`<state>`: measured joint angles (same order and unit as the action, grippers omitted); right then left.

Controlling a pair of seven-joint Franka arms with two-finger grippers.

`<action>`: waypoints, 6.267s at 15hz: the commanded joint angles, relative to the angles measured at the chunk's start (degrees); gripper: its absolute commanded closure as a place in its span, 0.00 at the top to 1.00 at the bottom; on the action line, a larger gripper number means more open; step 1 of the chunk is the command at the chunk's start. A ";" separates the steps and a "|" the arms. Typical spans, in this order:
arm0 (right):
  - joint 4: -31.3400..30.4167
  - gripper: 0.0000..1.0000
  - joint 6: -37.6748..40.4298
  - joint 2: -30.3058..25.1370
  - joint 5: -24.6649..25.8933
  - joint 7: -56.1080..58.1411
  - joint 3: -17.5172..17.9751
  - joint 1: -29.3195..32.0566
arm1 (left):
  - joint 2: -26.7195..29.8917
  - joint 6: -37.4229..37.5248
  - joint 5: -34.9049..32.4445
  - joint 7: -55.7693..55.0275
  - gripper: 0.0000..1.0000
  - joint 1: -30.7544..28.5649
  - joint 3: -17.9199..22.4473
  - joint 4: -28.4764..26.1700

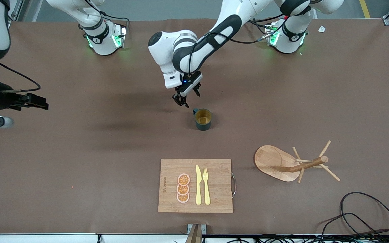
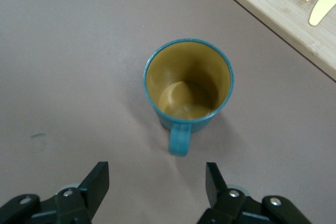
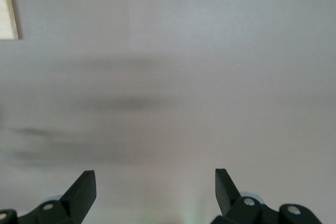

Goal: Pass cup and hang on rack
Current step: 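Lower the left gripper onto the mug and grasp its handle, then lift the mug with the left gripper toward the wooden mug tree, then hang the mug handle on a mug-tree peg with the left gripper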

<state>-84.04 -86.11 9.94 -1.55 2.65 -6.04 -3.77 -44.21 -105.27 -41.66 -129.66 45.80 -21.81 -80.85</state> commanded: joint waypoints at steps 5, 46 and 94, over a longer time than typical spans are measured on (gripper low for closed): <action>3.26 1.00 0.76 -0.18 0.67 0.60 1.12 2.54 | -2.54 -4.16 -3.59 -2.18 0.64 4.04 5.38 1.75; -4.73 1.00 5.68 -16.09 1.37 -2.12 1.74 2.72 | 19.25 -2.40 52.70 57.22 0.00 -36.55 7.13 5.44; -6.75 1.00 6.04 -16.70 1.46 0.16 1.65 2.80 | 3.43 5.07 101.60 67.34 0.00 -64.16 7.40 4.39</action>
<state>-89.52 -79.55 -5.59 -0.50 1.98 -4.57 -1.32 -40.24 -100.76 58.88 -62.74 -17.89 -14.07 -76.66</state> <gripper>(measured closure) 0.000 0.789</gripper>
